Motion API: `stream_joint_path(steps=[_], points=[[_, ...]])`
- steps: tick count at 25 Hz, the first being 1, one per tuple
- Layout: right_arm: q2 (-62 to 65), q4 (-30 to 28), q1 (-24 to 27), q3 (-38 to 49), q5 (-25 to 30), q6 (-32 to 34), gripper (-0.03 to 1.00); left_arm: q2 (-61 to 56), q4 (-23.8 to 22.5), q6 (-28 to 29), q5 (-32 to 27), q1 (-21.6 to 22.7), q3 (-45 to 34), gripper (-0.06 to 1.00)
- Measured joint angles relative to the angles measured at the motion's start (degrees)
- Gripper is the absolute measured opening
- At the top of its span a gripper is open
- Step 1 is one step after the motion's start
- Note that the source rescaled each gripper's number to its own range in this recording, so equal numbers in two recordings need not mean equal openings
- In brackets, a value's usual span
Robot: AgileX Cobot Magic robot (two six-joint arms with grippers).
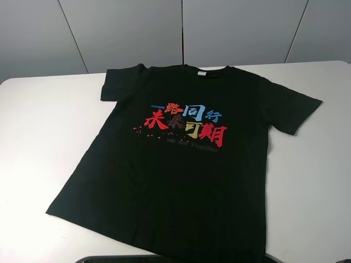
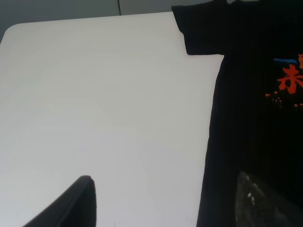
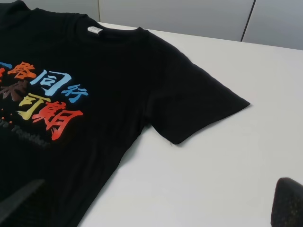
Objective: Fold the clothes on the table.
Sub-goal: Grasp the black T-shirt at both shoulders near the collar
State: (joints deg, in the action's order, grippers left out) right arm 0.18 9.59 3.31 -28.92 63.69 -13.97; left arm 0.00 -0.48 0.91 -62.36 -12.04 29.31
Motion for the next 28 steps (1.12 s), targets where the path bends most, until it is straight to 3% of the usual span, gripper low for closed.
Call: stream_joint_path(steps=[14,20,23,28], points=[[0.0,0.11,0.0,0.0,-0.09,0.0,1.0,0.0,-0.47,0.63,0.0,0.0,0.0,0.8],[-0.18,0.11,0.0,-2.45,-3.72,-0.11,1.0,2.03,-5.33,4.82,0.1,0.0,0.0,0.8],[-4.07,-1.3,0.0,-7.11,-9.43,-0.33,1.0,6.23,-7.13,4.16,4.92,0.0,1.26,0.8],[-20.26,-2.35,0.0,-17.78,-13.8,-1.59,1.0,18.51,-8.48,1.9,16.62,-0.25,5.15,0.78]])
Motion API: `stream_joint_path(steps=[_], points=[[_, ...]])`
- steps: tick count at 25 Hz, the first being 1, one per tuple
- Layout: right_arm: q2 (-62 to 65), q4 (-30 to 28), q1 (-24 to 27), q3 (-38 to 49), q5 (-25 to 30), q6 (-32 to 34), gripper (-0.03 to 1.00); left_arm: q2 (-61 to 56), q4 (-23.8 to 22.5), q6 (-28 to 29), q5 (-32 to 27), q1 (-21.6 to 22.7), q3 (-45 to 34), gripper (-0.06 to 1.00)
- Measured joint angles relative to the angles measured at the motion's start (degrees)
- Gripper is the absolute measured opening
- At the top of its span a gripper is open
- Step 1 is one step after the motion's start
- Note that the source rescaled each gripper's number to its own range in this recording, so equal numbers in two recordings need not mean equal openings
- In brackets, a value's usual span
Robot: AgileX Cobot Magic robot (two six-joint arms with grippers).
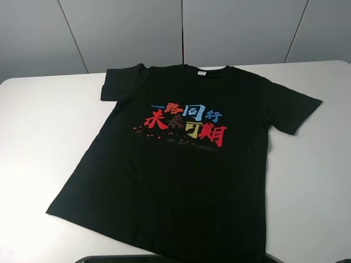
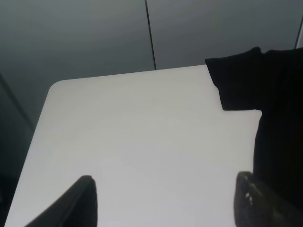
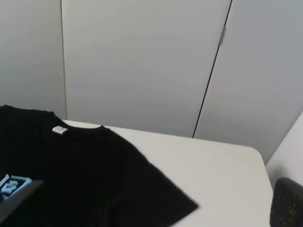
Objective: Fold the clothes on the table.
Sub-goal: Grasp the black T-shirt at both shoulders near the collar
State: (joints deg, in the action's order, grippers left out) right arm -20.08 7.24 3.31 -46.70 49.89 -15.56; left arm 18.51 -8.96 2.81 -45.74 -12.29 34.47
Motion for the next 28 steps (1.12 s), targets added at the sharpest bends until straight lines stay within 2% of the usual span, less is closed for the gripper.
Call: stream_joint_path(steps=[4,7,10,14,17,19,22,26,28], points=[[-15.44,3.67,0.0,-9.27,-2.23,-8.05,0.99,12.12,-3.91,-1.75,3.88,-4.36,3.04,0.68],[-27.27,5.52,-0.11,-15.21,-1.05,-14.63,0.98,22.34,-6.28,-2.81,6.87,-7.87,6.69,0.69],[-39.46,7.72,-0.5,-18.74,-0.16,-19.93,0.98,32.96,-6.67,-2.81,8.9,-11.44,11.81,0.72],[-53.03,9.62,-2.8,-19.98,1.62,-27.63,0.98,48.38,-6.67,-3.38,9.41,-14.0,21.23,0.73],[-62.22,9.76,-6.42,-20.07,3.62,-32.21,0.98,59.22,-3.65,-4.17,8.05,-14.34,29.65,0.73],[-66.95,9.76,-8.97,-20.07,3.99,-33.94,0.98,66.59,-1.54,-6.74,4.9,-14.37,35.01,0.73],[-72.71,8.09,-12.23,-20.07,4.21,-35.1,0.98,76.53,2.57,-14.04,-0.33,-14.5,42.65,0.73],[-77.53,5.07,-13.96,-20.07,5.12,-35.34,0.98,86.87,8.96,-24.96,-7.02,-14.5,48.97,0.73],[-78.64,3.25,-13.93,-20.07,5.53,-35.44,0.98,90.44,11.08,-32.52,-9.44,-14.5,50.92,0.73]])
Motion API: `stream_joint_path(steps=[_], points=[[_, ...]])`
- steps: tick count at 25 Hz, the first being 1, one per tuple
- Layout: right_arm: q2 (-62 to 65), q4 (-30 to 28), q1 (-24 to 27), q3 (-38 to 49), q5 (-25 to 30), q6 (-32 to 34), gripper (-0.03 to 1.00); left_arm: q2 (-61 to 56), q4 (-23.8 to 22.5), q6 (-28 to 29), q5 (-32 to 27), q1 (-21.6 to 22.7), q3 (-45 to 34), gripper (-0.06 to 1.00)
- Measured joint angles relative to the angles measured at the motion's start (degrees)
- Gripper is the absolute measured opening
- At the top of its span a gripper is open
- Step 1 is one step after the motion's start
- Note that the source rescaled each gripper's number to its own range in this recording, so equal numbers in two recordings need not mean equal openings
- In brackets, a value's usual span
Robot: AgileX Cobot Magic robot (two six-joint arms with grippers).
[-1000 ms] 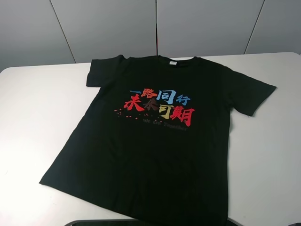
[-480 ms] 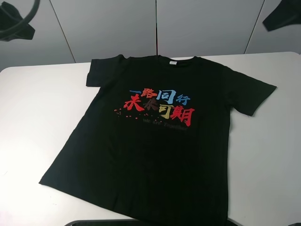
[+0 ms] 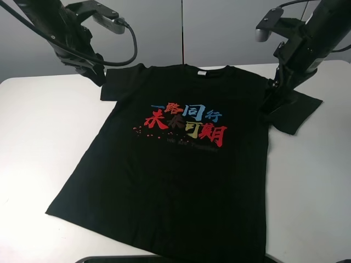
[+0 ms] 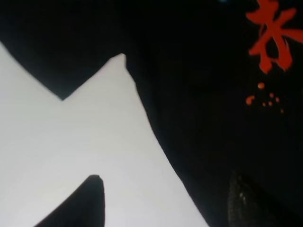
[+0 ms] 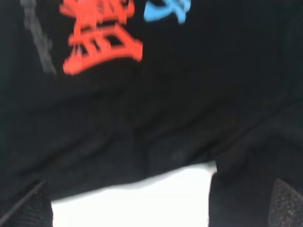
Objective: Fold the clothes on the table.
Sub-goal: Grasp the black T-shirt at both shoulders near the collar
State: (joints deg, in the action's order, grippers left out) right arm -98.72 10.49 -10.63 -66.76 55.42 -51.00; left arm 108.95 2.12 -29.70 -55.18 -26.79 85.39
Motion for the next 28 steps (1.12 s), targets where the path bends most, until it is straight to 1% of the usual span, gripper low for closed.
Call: stream_joint_path(steps=[1,4,7,9,11,13,16,18,21,23,28], points=[[-0.42,-0.84,0.0,0.0,0.0,0.0,0.98,1.65,0.54,-4.75,-1.59,0.0,0.55,0.73],[-1.18,-2.47,-0.05,0.0,0.08,-0.25,0.98,5.7,0.89,-14.27,-2.87,0.0,1.14,0.69],[-2.55,-5.61,-0.15,-0.03,0.08,-0.66,0.98,9.85,-1.27,-19.26,-2.61,0.0,1.63,0.59],[-3.85,-7.88,-0.15,-0.13,0.08,-0.66,0.98,13.07,-2.7,-20.29,-2.08,0.0,3.2,0.59],[-5.38,-8.94,-0.15,-0.13,0.08,-0.75,0.98,15.82,-2.73,-20.8,-1.86,0.0,6.01,0.63],[-7.17,-9.82,-0.15,-0.13,0.08,-0.75,0.98,18.19,-2.12,-21.06,-1.59,-0.34,9.26,0.69],[-9.4,-10.49,-0.15,-0.13,0.08,-0.56,0.98,20.92,-2.58,-21.79,0.41,-2.33,14.12,0.76],[-10.42,-10.49,-0.15,-0.13,0.08,-0.41,0.98,21.91,-2.12,-24.86,1.83,-4.22,16.5,0.8],[-10.89,-10.92,-0.15,-0.13,-0.8,-0.09,0.98,22.94,-2.12,-28.81,3.03,-6.43,17.53,0.81],[-10.89,-10.92,-0.15,-0.13,-1.37,-0.09,0.98,23.73,-2.47,-29.94,2.82,-6.9,17.66,0.81],[-10.89,-10.92,-0.15,-0.16,-2.31,0.51,0.98,24.51,-7.36,-31.01,-0.37,-6.9,17.66,0.82]])
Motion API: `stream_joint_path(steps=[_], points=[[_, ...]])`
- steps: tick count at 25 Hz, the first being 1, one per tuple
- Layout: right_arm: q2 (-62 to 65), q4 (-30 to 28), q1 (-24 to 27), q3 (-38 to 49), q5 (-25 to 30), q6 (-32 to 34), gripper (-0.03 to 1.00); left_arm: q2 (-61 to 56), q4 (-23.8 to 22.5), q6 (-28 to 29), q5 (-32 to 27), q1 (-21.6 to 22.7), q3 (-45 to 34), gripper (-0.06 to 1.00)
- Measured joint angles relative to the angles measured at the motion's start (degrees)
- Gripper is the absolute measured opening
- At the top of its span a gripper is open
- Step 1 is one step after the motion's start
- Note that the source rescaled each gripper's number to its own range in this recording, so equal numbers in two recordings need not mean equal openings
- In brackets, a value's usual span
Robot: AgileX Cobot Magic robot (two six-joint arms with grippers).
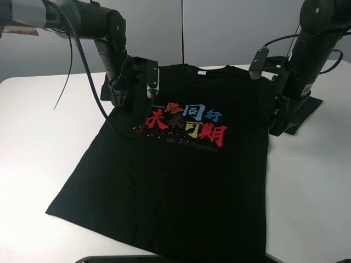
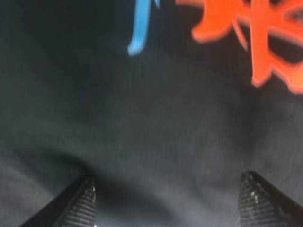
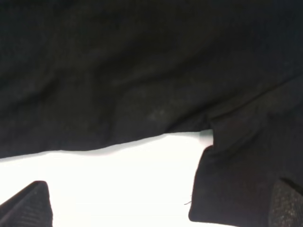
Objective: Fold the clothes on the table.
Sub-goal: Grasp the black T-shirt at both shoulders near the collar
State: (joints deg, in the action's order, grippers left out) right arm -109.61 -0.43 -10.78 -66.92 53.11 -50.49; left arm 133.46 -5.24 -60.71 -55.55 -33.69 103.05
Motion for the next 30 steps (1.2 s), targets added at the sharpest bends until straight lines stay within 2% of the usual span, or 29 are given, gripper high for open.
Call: stream_joint_path(steps=[6,12,18,30], points=[[0.0,2.09,0.0,0.0,-0.19,0.32,0.98,0.0,-0.61,-3.97,-2.55,0.0,0.0,0.81],[0.0,3.25,0.0,0.0,-0.19,0.34,0.98,0.0,-0.61,-5.88,-3.43,0.6,0.0,0.67],[0.0,4.37,0.0,-0.09,-0.54,0.46,0.98,0.88,0.41,-6.0,-3.68,1.11,-0.25,0.76],[0.0,5.54,0.0,-0.09,-2.28,0.46,0.98,1.9,-2.32,-6.46,-1.77,1.11,-3.05,0.77]])
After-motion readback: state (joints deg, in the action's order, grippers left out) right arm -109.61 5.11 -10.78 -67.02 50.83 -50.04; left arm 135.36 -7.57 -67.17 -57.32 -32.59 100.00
